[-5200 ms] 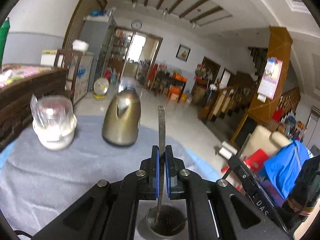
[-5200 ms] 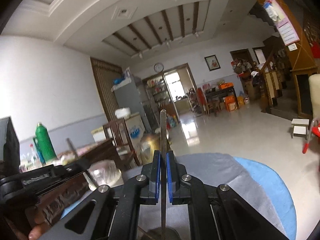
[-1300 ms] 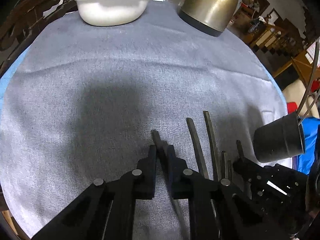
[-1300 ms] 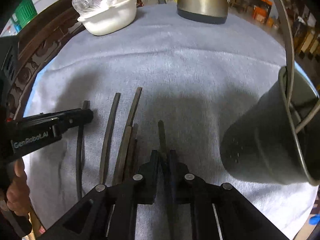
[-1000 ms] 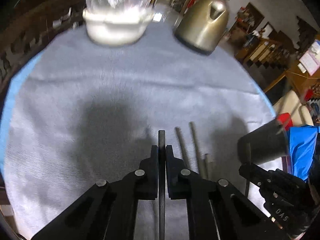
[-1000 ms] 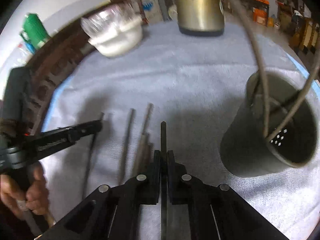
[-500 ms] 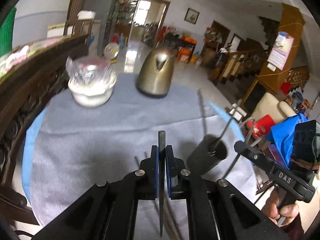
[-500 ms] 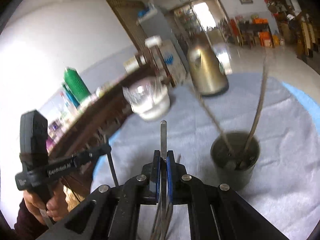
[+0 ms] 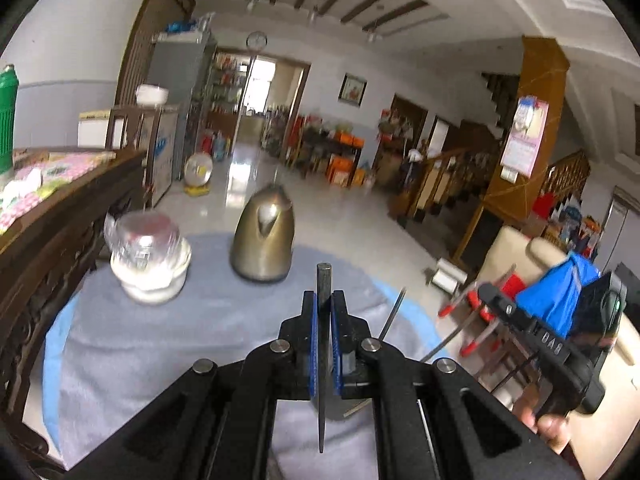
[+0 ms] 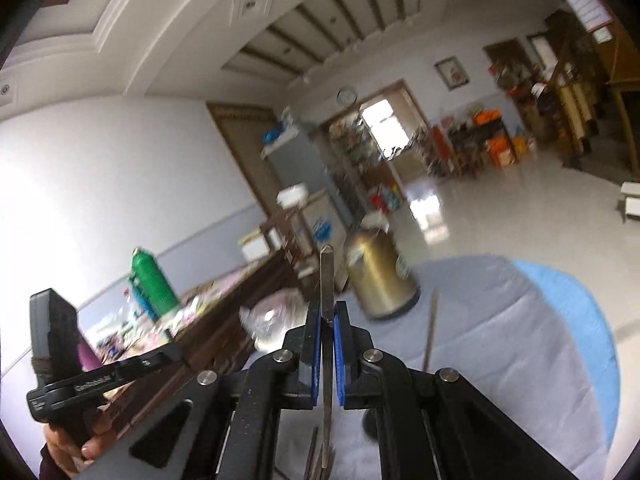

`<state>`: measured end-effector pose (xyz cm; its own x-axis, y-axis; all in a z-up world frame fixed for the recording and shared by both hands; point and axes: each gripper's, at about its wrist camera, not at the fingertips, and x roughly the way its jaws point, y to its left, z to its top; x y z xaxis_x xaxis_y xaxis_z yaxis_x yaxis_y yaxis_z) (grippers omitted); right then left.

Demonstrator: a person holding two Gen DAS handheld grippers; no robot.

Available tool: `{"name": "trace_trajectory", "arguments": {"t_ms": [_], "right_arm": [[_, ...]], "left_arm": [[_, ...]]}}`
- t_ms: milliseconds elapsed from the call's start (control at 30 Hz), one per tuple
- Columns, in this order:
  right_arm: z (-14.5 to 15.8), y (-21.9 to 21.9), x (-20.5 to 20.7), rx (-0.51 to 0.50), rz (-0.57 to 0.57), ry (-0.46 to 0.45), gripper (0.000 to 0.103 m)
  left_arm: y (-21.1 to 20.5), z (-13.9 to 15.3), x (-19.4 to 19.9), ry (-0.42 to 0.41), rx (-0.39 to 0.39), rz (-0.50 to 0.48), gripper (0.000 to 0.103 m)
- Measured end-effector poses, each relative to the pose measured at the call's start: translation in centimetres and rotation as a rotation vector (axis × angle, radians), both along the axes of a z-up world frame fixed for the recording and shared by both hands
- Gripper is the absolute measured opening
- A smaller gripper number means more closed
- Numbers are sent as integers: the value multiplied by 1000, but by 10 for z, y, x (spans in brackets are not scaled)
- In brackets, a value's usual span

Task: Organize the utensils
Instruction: 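Carry the stick in the left tool over the grey cup and release it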

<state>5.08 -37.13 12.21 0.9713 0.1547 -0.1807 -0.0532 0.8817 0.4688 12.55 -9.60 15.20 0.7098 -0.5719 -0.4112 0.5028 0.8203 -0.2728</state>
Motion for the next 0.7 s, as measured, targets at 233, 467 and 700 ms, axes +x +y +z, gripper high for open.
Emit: {"name": "trace_trajectory", "arguments": {"t_ms": [233,467,700], "right_arm": [[11,-19,-13,-7,-154,-87,6],[-14,-25,4,-43,-195,-15,6],[-32,-23,13,-72,-151,82,6]], "left_arm": [[-26,17,-1,-126,-111,42,7],[-64,-9,4,-207,-91,69,7],[-80,-59,30,-42,-16,67,7]]}}
